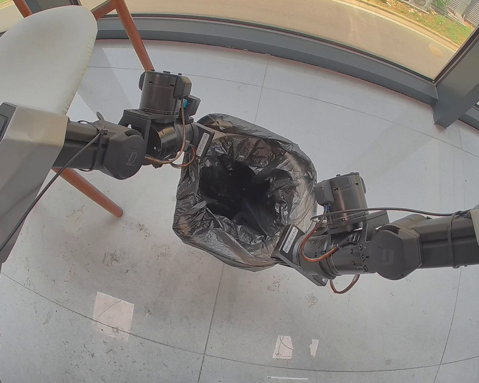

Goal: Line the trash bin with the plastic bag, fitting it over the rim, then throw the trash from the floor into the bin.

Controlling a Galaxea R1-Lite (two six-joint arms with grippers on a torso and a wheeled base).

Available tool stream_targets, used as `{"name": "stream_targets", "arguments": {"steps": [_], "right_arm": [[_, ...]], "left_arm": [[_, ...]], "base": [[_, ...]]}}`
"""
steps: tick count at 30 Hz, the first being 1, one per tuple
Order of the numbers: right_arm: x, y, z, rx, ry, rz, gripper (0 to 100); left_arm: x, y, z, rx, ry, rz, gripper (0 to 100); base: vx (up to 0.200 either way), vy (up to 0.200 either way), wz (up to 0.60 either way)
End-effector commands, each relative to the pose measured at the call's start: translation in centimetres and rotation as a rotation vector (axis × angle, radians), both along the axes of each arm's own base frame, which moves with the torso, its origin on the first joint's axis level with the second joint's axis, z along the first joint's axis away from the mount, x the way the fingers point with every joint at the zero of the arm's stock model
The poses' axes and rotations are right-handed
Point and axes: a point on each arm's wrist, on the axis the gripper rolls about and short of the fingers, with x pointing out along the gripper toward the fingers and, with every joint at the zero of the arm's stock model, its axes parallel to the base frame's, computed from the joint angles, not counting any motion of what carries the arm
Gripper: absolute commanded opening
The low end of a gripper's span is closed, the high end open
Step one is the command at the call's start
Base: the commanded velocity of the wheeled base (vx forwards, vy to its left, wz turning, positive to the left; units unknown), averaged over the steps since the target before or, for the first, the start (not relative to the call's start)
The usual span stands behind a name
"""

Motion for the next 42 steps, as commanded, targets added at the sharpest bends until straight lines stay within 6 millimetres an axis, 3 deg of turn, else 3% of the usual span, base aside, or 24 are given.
{"name": "stream_targets", "arguments": {"steps": [1, 13, 17, 26, 27, 32, 37, 39, 42], "right_arm": [[0.0, -0.3, 0.0, -0.010, -0.003, -0.021, 100], [-2.1, -1.9, 6.4, 0.061, -0.145, -0.059, 100], [-3.1, -2.9, 6.8, 0.059, -0.144, -0.065, 100], [-4.8, -5.4, 7.6, 0.061, -0.143, -0.096, 100], [-4.8, -5.4, 7.6, 0.061, -0.143, -0.096, 100], [-5.5, -7.1, 7.5, 0.052, -0.134, -0.128, 100], [-6.7, -10.5, 7.6, 0.042, -0.133, -0.199, 100], [-7.4, -12.9, 7.8, 0.063, -0.171, -0.257, 100], [-8.6, -15.7, 7.8, 0.083, -0.211, -0.311, 100]], "left_arm": [[0.1, 0.0, -0.1, 0.001, 0.004, 0.001, 0], [0.7, 1.5, 1.0, 0.016, -0.040, 0.028, 0], [1.3, 2.9, 1.2, 0.017, -0.048, 0.057, 0], [1.2, 2.9, 0.9, 0.016, -0.035, 0.045, 0], [1.2, 2.9, 0.9, 0.016, -0.035, 0.045, 100], [1.2, 2.7, 1.2, 0.000, -0.059, 0.043, 100], [0.0, 2.6, 2.4, -0.029, -0.109, 0.033, 100], [-3.3, 2.9, 6.0, -0.075, -0.148, 0.016, 100], [-8.3, 3.0, 8.9, -0.092, -0.139, -0.023, 100]], "base": [[0.000, 0.000, 0.00], [0.000, 0.000, 0.00], [0.000, 0.000, 0.00], [0.000, 0.000, 0.00], [0.000, 0.000, 0.00], [0.000, 0.000, 0.00], [0.000, 0.000, 0.00], [0.000, 0.000, 0.00], [0.000, 0.000, 0.00]]}}
